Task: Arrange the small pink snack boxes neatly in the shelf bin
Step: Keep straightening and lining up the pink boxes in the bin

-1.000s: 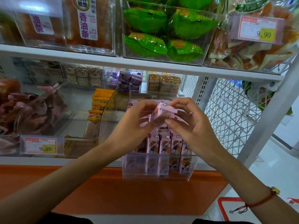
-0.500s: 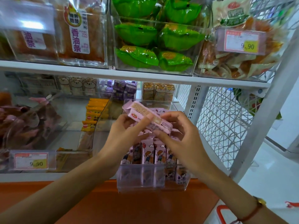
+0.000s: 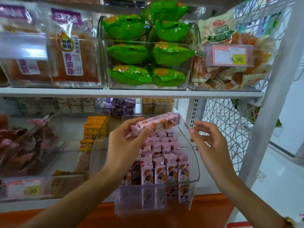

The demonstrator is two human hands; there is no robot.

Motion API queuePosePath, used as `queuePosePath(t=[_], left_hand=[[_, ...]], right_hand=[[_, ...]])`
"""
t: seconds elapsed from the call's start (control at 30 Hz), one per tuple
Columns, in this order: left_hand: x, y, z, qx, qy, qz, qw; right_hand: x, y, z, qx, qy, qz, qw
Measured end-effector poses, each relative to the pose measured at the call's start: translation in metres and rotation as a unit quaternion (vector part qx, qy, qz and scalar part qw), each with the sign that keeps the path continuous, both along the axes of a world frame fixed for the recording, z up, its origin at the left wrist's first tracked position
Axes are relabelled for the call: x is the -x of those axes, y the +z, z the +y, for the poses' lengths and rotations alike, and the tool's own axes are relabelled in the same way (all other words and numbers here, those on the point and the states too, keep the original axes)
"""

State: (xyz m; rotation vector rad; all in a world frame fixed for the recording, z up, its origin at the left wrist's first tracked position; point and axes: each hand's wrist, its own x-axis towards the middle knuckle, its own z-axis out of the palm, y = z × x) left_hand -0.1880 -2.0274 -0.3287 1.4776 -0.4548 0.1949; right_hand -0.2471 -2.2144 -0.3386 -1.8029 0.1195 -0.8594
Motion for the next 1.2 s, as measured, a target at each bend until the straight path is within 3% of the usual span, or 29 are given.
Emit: queuePosePath(t=[0.07,0.2,0.43,0.63,0.73,0.8,0.93,1.0,1.1,1.2], left_hand=[[-0.016,0.002,-0.008,-0.034,0.043,0.000,0.998],[-0.049,0.000,-0.031,-0.128,0.071,-0.014,0.989],[-0.085,-0.001,-0.045,-0.268,0.003,-0.046,0.962],[-0.105,0.027,-0.037,-0.493,-0.057,-0.158,0.854],[-0.110,0.040,-0.052,-0.558,-0.111,-0.155,0.808],[-0.112,0.043,-0.065,-0.563,-0.115,-0.134,0.807],[-0.105,0.016,-0.090,-0.461,-0.016,-0.137,0.877],[-0.101,-0.003,-0.097,-0.455,0.000,-0.137,0.880],[-0.099,-0.017,-0.094,-0.489,0.010,-0.159,0.858],[-0.102,-0.018,-0.089,-0.587,-0.023,-0.200,0.784]], right_hand=[[0.000,-0.007,-0.012,0.045,-0.021,0.041,0.998],[0.002,-0.024,-0.016,0.108,0.060,0.194,0.973],[0.003,-0.030,-0.016,0.146,0.078,0.194,0.967],[0.002,-0.032,-0.020,0.134,0.090,0.195,0.967],[0.001,-0.032,-0.024,0.145,0.103,0.186,0.966],[0.002,-0.032,-0.026,0.155,0.108,0.178,0.966],[0.003,-0.033,-0.027,0.156,0.112,0.164,0.968],[0.003,-0.033,-0.027,0.175,0.104,0.148,0.968],[0.005,-0.034,-0.028,0.199,0.091,0.133,0.967],[0.006,-0.034,-0.030,0.216,0.083,0.135,0.963]])
